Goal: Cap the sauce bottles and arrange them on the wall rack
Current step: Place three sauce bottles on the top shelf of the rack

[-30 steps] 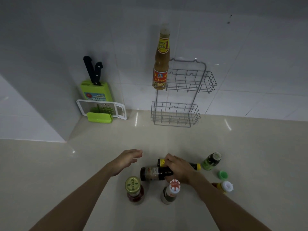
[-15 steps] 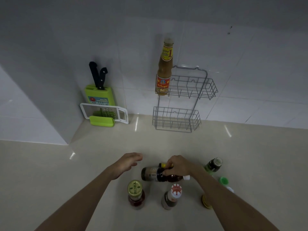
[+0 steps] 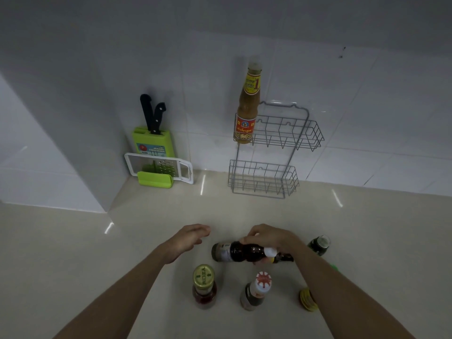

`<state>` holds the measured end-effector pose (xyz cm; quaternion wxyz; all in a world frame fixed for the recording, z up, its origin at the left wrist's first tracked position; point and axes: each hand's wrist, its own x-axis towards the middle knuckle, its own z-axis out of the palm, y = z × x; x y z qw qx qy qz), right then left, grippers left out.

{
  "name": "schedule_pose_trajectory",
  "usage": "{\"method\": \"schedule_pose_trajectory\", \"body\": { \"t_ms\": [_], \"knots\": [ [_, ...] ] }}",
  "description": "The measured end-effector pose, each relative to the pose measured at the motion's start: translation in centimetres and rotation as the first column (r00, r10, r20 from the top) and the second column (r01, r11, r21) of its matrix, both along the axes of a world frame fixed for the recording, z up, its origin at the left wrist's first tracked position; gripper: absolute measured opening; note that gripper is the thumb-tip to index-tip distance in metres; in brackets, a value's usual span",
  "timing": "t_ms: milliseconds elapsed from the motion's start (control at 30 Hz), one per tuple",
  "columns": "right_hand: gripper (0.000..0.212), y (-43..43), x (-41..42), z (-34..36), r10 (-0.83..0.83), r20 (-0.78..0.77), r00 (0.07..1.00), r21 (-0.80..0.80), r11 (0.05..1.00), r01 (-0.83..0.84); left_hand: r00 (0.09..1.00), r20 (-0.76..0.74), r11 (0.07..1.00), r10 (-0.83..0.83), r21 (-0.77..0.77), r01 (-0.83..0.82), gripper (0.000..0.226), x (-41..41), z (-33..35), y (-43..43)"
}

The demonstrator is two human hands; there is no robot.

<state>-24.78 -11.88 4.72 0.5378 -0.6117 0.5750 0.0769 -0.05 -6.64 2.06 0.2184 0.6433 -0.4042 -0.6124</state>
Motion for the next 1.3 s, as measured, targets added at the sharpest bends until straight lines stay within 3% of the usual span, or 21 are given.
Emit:
{"method": "schedule_pose_trajectory", "body": {
  "t_ms": [67,133,333,533,667,800,1067,1200,1300],
  "knots": [
    [0.040,0.0,0.0,0.4,-0.174,0.114,0.978,0.081,0.983,0.166,1.000,-0.005,1.000,0.006,0.001,-0.006,0.031,0.1,0.1,0.1],
    [0.040,0.0,0.1,0.4,-0.230,0.163,0.960,0.064,0.973,0.222,1.000,-0.014,1.000,0.011,0.001,-0.011,0.032,0.3,0.2,0.1],
    [0.043,0.0,0.5,1.6,-0.168,0.187,0.968,-0.167,0.966,0.200,0.999,-0.006,0.997,0.054,-0.051,-0.054,0.033,0.6,0.8,-0.5],
    [0.037,-2.3,-1.0,9.3,-0.106,0.265,0.958,-0.356,0.913,0.199,0.993,-0.020,0.977,0.115,-0.180,-0.116,0.018,0.5,4.4,-2.8],
    [0.041,-4.3,-2.0,16.1,-0.112,0.331,0.937,-0.536,0.795,0.284,0.990,-0.037,0.943,0.136,-0.301,-0.141,0.021,-0.5,7.7,-5.5],
    [0.053,-7.1,-3.0,20.6,-0.173,0.429,0.887,-0.663,0.606,0.439,0.990,-0.024,0.878,0.138,-0.460,-0.134,0.030,-2.2,11.2,-8.8],
    [0.040,-12.5,-4.0,23.5,-0.216,0.672,0.708,-0.584,0.433,0.686,0.990,-0.004,0.772,0.143,-0.625,-0.114,0.052,-5.2,17.3,-14.9],
    [0.047,-15.3,-3.4,23.3,-0.217,0.658,0.721,-0.668,0.276,0.691,0.990,-0.017,0.772,0.139,-0.624,-0.119,0.064,-6.1,19.0,-17.0],
    [0.054,-16.5,-2.0,23.0,-0.215,0.586,0.781,-0.760,0.188,0.622,0.989,-0.030,0.772,0.143,-0.622,-0.131,0.064,-6.6,19.3,-17.9]
  ]
}}
